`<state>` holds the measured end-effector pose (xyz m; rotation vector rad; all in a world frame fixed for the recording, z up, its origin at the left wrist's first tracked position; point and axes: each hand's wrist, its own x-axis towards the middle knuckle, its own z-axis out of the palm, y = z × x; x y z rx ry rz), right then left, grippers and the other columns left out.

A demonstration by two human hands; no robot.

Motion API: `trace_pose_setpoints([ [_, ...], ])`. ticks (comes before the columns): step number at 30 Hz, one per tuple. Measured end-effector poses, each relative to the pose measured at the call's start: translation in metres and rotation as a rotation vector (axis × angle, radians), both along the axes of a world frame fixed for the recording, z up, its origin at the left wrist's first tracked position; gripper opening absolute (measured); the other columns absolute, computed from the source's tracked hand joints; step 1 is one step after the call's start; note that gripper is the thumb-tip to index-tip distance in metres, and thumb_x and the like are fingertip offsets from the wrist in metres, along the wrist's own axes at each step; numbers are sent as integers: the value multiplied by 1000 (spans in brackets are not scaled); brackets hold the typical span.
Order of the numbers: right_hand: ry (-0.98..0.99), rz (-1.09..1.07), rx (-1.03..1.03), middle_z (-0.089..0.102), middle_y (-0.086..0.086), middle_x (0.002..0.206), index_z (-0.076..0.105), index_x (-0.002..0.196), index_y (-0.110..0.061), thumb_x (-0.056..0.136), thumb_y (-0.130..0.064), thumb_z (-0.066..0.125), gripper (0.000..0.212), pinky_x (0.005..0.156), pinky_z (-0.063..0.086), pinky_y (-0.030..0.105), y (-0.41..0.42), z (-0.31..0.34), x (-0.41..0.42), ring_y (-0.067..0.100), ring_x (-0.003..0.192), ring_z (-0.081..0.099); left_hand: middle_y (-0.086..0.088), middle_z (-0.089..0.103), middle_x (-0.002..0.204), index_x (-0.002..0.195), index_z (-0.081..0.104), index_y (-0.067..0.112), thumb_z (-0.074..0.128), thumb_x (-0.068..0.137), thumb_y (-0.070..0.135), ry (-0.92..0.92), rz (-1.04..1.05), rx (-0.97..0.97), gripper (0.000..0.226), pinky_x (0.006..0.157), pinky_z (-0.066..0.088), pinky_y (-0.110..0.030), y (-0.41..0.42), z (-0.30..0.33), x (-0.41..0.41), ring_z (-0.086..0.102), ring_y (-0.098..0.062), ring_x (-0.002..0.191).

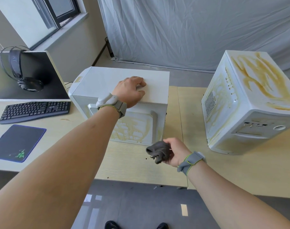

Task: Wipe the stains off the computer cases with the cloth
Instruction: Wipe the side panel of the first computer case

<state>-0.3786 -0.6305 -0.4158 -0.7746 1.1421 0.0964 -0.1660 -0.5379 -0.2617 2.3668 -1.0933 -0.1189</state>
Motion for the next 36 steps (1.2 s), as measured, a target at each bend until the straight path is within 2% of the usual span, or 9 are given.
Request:
trace_pose_setpoints([
  [6,-200,-217,28,63,20,99,60,97,3,96,8,49,12,54,59,31,-10,-9,29,27,78,64,11,56,141,120,64,29,57,87,27,-23,-14,16,34,103,40,-36,0,1,-1,50,-21,124],
  [9,-269,-286,50,63,19,100,59,92,5,95,10,44,15,68,59,34,-25,18,30,28,82,64,12,55,142,121,64,28,57,87,26,-30,-16,18,34,104,39,-36,-1,1,-1,49,-21,126],
  [12,-412,-279,46,60,14,83,57,90,2,95,4,41,17,47,53,27,-38,61,18,24,65,64,12,55,142,121,64,29,57,88,26,-40,-14,23,35,103,38,-36,-2,1,-3,49,-21,127],
  [15,-534,-245,-48,58,8,72,61,86,-6,92,-1,46,17,47,42,23,-54,105,11,19,58,58,12,55,142,121,64,29,57,87,26,-32,-12,24,34,103,39,-37,-1,2,-2,49,-21,126],
  [19,-298,-78,-221,58,12,73,57,87,-8,92,-3,47,13,51,43,31,-57,105,-1,25,54,56,11,56,141,119,65,29,57,86,26,-27,-6,6,34,104,41,-39,-2,2,-3,50,-22,126],
  [26,-21,-50,45,60,19,87,53,99,3,105,3,33,21,44,56,41,-1,-1,-1,30,72,58,13,55,142,120,63,32,56,86,29,-49,0,25,34,105,40,-39,-1,-1,0,49,-22,127],
  [30,-110,-225,119,59,18,95,55,101,2,105,3,40,16,50,58,34,7,-19,30,28,82,61,12,55,142,121,64,29,56,88,28,-64,-7,27,34,104,38,-35,0,-2,1,49,-21,127],
  [33,-192,-266,122,59,16,108,56,101,4,104,4,36,20,90,54,40,-5,1,48,32,105,59,11,56,142,121,63,29,55,88,28,-73,-17,27,34,103,37,-35,-1,-2,0,49,-21,127],
  [36,-260,-334,154,61,18,95,55,93,4,94,5,33,22,69,62,40,-13,35,41,33,85,63,11,55,142,122,63,29,55,88,28,-86,-20,32,34,104,37,-35,0,-3,0,49,-21,126],
])
